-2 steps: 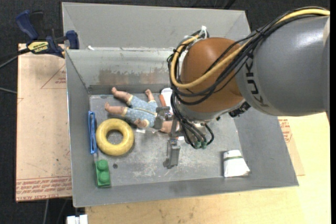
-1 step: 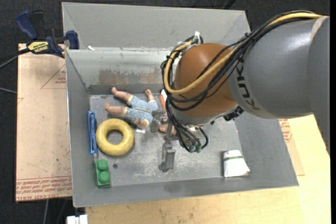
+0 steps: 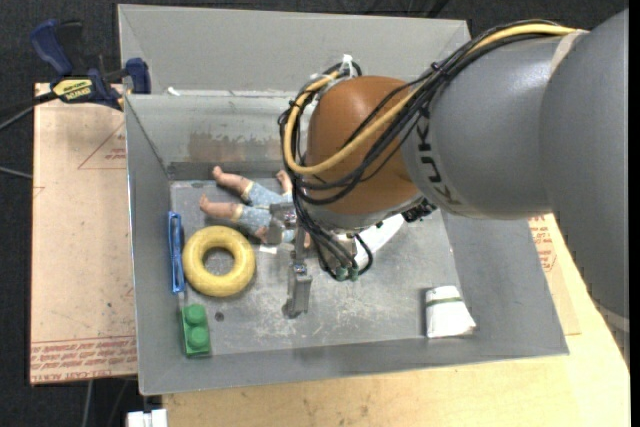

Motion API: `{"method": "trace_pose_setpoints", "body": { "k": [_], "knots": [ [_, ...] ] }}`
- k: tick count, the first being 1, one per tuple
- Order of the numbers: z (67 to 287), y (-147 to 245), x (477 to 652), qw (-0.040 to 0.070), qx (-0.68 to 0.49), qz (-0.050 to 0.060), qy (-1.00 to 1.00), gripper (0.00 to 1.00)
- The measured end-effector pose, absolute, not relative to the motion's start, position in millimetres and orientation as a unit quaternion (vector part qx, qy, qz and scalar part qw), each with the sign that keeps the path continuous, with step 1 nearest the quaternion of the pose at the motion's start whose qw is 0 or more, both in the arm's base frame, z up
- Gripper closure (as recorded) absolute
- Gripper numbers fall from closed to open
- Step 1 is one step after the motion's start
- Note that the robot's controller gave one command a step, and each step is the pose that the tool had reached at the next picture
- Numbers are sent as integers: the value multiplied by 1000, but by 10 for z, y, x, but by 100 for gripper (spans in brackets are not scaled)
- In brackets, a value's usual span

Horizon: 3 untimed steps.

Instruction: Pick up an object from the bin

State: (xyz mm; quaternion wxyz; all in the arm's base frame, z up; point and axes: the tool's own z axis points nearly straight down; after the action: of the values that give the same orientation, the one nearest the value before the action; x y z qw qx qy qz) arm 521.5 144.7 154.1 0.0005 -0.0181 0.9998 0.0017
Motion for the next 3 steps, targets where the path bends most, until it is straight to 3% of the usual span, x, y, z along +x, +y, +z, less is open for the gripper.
{"method": "trace_pose_setpoints", "body": {
  "k": [1,2,3],
  "knots": [
    [1570,1533,5403,0,-27,2,1000,0],
    [1574,1556,5425,2,-30,2,1000,0],
    [1174,1945,5400,2,-117,2,993,0]
  ]
}}
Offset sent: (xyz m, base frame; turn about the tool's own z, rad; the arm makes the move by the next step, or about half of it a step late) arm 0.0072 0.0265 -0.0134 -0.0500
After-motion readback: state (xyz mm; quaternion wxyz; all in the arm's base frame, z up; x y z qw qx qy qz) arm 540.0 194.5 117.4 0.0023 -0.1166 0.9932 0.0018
